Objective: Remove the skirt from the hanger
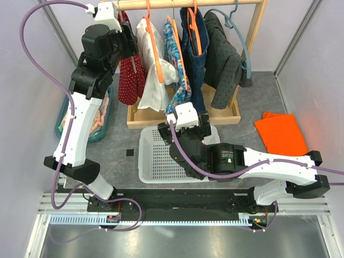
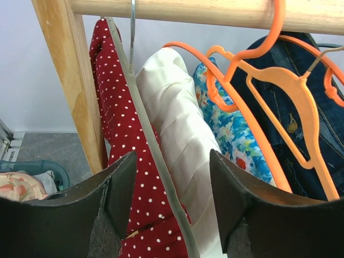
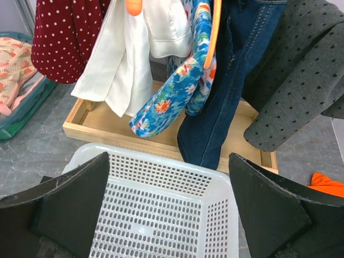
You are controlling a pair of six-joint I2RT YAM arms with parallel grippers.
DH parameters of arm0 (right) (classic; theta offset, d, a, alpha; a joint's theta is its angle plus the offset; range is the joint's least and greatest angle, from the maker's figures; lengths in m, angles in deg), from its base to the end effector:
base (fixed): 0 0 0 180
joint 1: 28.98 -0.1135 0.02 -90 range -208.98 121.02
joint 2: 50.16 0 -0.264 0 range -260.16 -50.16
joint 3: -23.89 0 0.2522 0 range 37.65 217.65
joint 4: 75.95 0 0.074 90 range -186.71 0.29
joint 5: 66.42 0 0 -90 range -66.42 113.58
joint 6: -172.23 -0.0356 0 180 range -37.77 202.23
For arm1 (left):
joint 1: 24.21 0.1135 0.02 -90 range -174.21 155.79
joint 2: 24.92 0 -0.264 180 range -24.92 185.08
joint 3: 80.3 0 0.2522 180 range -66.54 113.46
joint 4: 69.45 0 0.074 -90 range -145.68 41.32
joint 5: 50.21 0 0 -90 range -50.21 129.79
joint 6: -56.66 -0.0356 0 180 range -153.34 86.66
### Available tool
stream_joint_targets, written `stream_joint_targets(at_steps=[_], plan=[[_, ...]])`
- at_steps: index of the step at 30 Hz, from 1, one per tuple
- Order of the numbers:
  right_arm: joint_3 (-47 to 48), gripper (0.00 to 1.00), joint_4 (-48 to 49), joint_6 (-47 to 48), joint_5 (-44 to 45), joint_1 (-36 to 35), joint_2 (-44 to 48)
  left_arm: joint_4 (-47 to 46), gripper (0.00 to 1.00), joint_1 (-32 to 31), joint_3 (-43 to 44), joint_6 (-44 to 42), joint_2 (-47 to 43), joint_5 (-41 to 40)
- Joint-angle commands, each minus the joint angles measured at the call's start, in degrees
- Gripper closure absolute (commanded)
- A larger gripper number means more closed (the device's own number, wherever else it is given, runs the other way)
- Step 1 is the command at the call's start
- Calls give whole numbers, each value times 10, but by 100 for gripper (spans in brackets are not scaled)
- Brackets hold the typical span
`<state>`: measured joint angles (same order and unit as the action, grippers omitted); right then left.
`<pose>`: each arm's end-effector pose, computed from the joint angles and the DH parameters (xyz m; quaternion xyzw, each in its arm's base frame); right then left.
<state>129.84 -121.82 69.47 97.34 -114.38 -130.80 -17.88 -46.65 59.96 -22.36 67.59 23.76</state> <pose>0.0568 0.2800 0.4523 -0.1140 0.7322 0.0212 0.6712 0.2895 -0.1089 0.5567 -0.0226 0.7290 -0.0970 0.6772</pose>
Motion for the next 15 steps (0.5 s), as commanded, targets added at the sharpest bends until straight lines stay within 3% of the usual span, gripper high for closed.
stream_joint_targets(at_steps=[1,11,15], plan=[[-8,2,0,-22,3,-4,32,-26,33,-2,8,15,14,-37],[-19,2,-1,-37,1,-3,44,-42,29,-2,23,-4,55,-73],[-19,2,0,-39,0,-3,48,-47,40,0,26,-12,64,-78]])
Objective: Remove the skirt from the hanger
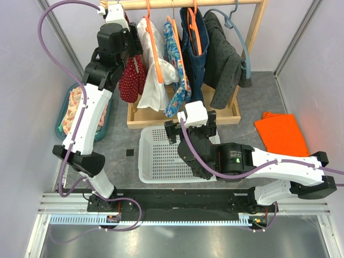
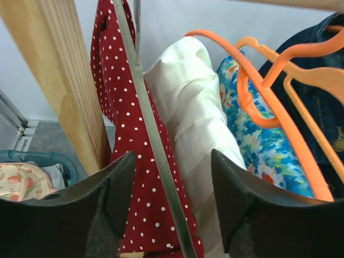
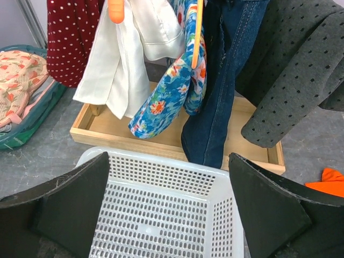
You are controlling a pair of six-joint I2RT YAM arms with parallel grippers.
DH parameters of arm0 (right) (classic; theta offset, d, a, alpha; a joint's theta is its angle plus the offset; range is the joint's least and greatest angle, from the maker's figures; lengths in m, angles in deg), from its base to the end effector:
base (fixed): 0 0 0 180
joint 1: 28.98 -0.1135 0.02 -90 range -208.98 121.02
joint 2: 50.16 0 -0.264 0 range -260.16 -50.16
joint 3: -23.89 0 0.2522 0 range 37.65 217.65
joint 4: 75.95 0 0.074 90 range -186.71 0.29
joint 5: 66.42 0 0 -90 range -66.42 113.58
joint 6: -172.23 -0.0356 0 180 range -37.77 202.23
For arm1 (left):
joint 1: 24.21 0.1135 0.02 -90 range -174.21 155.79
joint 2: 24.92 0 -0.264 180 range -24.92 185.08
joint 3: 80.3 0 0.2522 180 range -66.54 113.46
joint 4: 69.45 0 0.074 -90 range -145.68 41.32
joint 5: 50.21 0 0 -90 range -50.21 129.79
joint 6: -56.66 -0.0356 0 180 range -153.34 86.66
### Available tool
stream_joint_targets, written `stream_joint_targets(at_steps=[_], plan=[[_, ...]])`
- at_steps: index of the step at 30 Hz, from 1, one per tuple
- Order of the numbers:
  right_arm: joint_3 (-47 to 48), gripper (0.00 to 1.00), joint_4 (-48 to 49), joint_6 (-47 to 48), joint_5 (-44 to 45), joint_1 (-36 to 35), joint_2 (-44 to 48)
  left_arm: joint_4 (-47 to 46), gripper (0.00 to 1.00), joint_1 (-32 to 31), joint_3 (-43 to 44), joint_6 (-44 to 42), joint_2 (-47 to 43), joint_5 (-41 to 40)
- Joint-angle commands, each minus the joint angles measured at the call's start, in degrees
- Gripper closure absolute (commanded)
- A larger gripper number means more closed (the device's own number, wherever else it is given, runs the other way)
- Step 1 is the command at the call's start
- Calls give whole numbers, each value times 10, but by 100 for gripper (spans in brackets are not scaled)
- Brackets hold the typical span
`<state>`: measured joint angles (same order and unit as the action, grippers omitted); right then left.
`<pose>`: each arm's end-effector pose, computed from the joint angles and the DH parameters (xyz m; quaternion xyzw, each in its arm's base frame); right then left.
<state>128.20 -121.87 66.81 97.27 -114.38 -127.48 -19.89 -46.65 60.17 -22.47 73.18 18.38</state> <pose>0.0554 0.2626 0.4583 -0.0879 0.7334 0.0474 0.6725 0.3283 -0.1215 0.5314 -0.0479 0.7456 -0.0528 0.6625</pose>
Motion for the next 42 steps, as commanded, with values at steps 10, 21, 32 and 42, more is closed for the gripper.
stream_joint_targets(at_steps=[10,21,32,42], plan=[[-21,2,0,-29,4,-3,23,-27,70,17,24,-15,-5,-20],[-38,2,4,-39,12,-3,23,-28,98,22,17,-34,-42,-8],[-50,2,7,-46,10,-4,11,-54,98,22,73,-75,-60,43],[-42,2,25,-24,12,-2,7,26,98,20,-48,-93,-212,120]])
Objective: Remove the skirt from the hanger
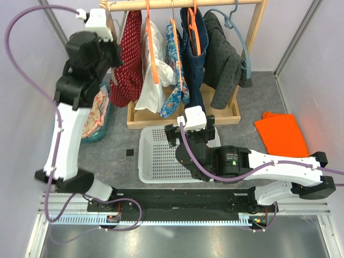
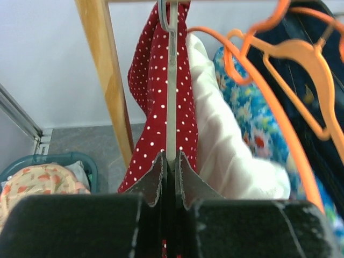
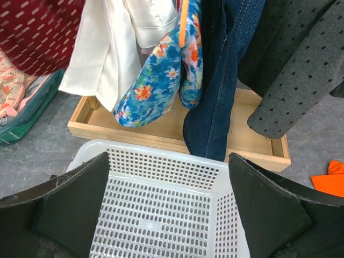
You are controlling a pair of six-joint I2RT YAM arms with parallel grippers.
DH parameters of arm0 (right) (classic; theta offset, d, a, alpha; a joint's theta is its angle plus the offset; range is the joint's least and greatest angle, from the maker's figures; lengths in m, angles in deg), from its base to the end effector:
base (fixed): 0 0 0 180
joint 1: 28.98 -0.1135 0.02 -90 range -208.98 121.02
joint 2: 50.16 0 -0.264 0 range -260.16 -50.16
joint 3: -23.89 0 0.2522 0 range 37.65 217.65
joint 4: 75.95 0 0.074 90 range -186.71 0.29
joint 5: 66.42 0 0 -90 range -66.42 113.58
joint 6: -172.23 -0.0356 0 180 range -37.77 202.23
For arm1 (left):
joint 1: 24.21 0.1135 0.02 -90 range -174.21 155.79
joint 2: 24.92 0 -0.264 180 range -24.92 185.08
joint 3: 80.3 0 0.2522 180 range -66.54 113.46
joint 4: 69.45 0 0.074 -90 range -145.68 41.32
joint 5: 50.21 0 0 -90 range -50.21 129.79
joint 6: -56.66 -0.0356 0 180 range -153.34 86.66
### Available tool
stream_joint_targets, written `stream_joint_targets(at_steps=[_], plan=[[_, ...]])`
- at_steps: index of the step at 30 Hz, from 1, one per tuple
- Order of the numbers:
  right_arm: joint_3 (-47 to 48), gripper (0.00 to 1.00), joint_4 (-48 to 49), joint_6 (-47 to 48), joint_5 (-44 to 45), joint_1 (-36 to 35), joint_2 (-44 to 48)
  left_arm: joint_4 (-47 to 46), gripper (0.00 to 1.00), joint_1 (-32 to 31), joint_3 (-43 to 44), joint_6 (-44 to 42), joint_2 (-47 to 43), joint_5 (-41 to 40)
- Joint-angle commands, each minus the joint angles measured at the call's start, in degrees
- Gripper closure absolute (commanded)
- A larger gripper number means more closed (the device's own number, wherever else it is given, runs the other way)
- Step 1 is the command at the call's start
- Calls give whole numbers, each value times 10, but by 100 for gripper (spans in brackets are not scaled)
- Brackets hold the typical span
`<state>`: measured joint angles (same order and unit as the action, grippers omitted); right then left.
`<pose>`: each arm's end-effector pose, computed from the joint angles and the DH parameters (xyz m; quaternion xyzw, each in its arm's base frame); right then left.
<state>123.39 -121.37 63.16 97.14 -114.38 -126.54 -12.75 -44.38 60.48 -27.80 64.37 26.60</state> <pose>0.0555 0.2640 0.4372 -0.0847 0.7393 0.0482 0.6663 0.2675 -0.0896 0.5650 0.0166 0.7375 -0.0663 0.6719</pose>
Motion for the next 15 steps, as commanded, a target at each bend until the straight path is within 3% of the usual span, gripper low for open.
stream_joint_targets(at_steps=[1,4,10,15], plan=[[7,2,22,14,12,-1,-4,-44,98,-2,-108,-45,-146,44],[15,2,24,18,12,-1,-9,-37,98,-1,-209,-71,-237,61],[28,2,27,-25,-7,11,-11,42,98,-2,-276,-106,-360,158],[11,2,91,-59,-187,38,-22,122,98,-1,-249,-100,-388,271]])
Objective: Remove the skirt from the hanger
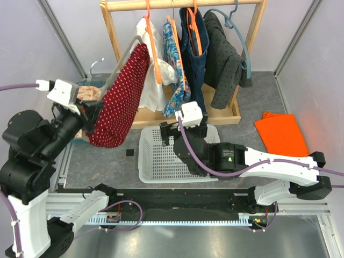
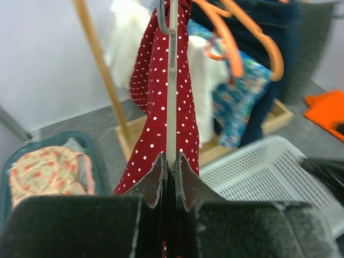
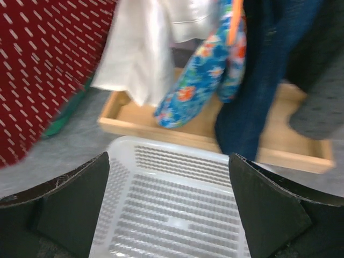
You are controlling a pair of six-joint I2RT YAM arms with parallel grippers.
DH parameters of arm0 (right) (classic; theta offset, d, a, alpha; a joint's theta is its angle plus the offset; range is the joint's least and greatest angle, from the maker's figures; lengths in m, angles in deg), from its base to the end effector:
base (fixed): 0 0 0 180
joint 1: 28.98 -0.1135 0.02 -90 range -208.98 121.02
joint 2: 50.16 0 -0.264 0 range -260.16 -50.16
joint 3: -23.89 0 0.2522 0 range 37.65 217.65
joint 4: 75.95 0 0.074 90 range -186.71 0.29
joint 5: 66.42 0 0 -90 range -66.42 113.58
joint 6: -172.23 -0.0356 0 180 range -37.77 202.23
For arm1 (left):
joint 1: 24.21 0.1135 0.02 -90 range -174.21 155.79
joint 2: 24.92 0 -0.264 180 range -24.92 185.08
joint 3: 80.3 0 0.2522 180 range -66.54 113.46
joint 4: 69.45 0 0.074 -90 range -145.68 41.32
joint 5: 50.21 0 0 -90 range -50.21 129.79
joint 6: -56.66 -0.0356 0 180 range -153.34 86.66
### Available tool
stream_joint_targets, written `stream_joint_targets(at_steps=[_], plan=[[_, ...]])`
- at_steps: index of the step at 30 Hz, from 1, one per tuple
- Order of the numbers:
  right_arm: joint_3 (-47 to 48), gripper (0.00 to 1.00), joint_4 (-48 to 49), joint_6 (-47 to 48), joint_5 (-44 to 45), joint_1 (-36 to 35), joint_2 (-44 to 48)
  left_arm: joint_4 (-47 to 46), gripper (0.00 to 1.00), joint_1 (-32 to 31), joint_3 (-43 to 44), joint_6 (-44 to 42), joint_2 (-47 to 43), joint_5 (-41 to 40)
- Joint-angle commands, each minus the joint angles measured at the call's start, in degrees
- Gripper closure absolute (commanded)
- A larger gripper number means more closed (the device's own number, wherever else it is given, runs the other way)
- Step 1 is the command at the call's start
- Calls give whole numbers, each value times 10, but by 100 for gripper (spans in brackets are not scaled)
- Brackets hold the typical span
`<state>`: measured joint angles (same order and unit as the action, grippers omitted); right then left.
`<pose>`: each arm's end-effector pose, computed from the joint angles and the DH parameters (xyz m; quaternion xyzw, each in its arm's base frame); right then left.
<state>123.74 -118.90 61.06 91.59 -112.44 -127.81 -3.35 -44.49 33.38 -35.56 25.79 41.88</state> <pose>0.0645 0.2731 0.4357 -0.0808 0.7482 0.0914 0.6522 0.0716 -0.0279 0.5365 0.1539 0.7096 -0.1210 0.6768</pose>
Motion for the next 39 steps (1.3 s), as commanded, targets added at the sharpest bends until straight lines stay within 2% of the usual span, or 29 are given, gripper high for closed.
stream_joint_targets(at_steps=[1,3,7,13,19,24,32,35,36,38,39], plan=[[1,2,83,-45,-206,22,-13,48,98,0,30,-25,-5,157],[-9,2,135,-46,-268,22,-18,58,98,0,27,-23,-11,190],[-53,2,221,-53,-387,23,-10,62,98,0,19,-20,-15,187],[-122,2,338,-47,-430,23,7,65,98,0,26,-15,-15,201],[-130,2,383,-50,-549,21,-25,72,98,0,41,-12,-9,209],[-129,2,407,-44,-565,10,-50,72,98,-1,41,-7,-3,214],[-95,3,393,-28,-519,10,-99,66,98,0,55,7,2,224],[-65,31,377,-27,-503,10,-127,66,98,0,55,11,3,224],[-58,49,368,-26,-497,9,-133,66,98,-1,55,12,3,225],[-38,68,356,-23,-485,9,-142,66,98,-1,56,14,3,224],[-34,92,348,-13,-464,4,-142,65,98,0,55,15,2,225]])
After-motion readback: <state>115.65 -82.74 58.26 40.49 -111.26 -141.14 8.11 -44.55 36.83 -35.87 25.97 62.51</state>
